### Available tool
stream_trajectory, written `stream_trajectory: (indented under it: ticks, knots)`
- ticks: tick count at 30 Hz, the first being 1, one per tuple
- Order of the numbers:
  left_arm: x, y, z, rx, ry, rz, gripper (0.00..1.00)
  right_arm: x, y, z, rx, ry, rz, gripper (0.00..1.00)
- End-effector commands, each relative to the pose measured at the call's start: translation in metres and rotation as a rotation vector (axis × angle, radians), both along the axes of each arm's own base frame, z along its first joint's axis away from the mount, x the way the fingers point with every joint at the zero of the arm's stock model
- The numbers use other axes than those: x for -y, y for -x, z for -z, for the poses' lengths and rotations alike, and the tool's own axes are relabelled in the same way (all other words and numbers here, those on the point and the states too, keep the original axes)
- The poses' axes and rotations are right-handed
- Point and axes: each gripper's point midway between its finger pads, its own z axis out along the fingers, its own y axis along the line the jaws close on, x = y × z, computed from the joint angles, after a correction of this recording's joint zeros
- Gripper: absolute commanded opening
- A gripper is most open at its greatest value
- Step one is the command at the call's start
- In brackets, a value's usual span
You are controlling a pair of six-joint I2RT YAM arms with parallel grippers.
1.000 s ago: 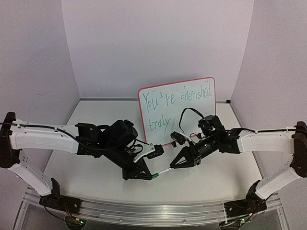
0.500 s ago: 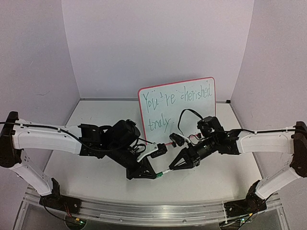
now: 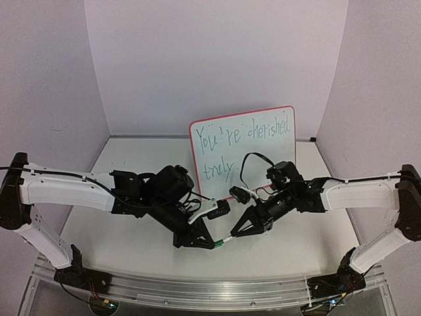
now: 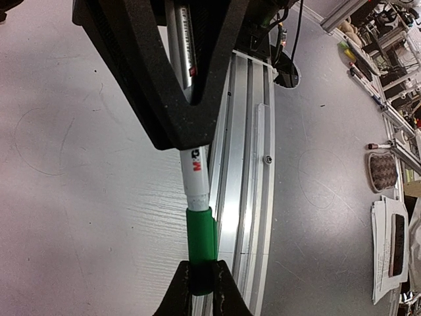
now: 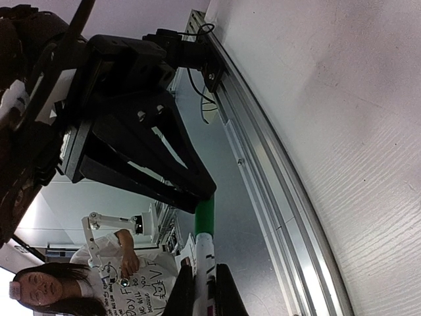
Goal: Write a sentence on the whiteboard
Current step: Insert the pen cap into the whiteboard marker.
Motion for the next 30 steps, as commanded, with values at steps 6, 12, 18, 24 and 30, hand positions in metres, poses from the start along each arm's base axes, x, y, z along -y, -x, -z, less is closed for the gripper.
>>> stream_trajectory:
  ticks: [6,12,18,24,30]
  knots:
    - [0.039,-0.012,-0.070,0.098,0.267,0.030,0.00,-0.006,0.014,-0.032,0.071,-0.116,-0.081,0.00]
    - [0.048,-0.005,-0.085,0.066,0.308,0.085,0.00,-0.005,0.020,-0.036,0.118,-0.148,-0.108,0.00]
    - [0.051,-0.003,-0.088,0.013,0.308,0.095,0.00,-0.001,0.026,-0.039,0.159,-0.173,-0.123,0.00]
    - [0.056,-0.004,-0.090,0.006,0.320,0.099,0.00,-0.002,0.030,-0.040,0.164,-0.186,-0.142,0.00]
    - [0.060,-0.015,-0.096,0.051,0.335,0.055,0.00,-0.005,0.026,-0.034,0.155,-0.162,-0.125,0.00]
